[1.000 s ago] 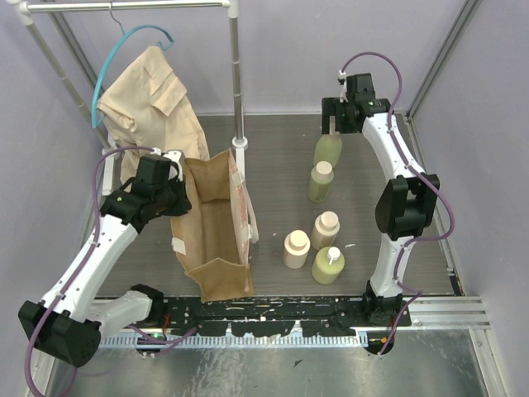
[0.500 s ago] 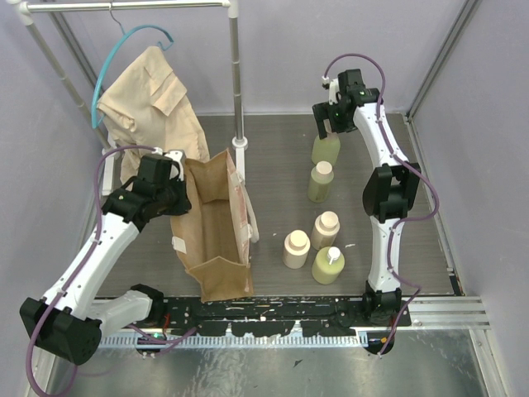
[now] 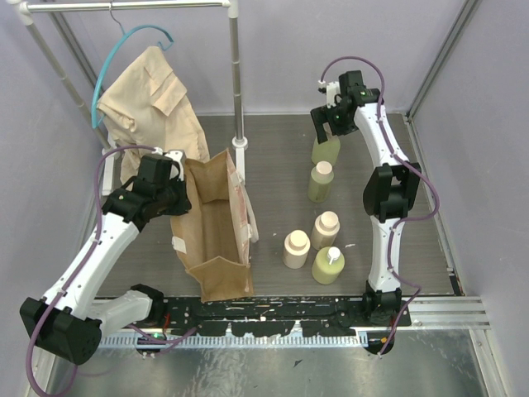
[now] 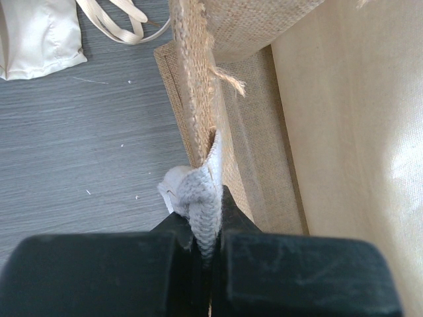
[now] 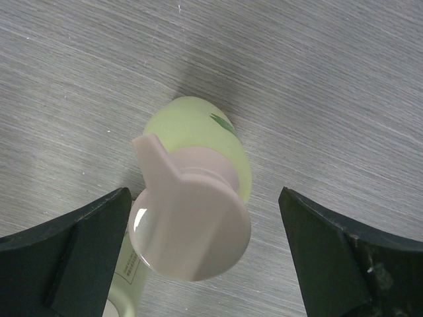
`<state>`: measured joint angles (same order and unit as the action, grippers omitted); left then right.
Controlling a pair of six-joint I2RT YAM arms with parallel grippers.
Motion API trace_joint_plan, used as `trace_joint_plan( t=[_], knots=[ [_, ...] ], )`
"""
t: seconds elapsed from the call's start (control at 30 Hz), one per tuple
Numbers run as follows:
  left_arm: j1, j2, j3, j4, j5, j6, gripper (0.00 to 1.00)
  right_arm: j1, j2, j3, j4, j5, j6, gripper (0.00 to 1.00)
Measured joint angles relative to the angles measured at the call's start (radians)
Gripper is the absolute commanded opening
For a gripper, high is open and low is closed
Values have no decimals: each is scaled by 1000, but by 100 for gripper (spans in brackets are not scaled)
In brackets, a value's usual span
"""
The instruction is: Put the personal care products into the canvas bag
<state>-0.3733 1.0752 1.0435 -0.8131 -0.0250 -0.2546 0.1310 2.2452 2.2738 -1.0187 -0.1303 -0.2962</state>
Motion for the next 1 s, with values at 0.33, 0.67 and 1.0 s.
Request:
trace_joint_plan(
  t=[0.33,0.67,1.0],
  knots=[
    [0,16,0,7,0,0,0,8,40,-52,38,0,-39,100],
    [0,24,0,14,0,0,0,30,46,-60,89,22,-62,98],
    [0,29,0,21,0,0,0,37,44,-64,97,7,-75,62]
  ],
)
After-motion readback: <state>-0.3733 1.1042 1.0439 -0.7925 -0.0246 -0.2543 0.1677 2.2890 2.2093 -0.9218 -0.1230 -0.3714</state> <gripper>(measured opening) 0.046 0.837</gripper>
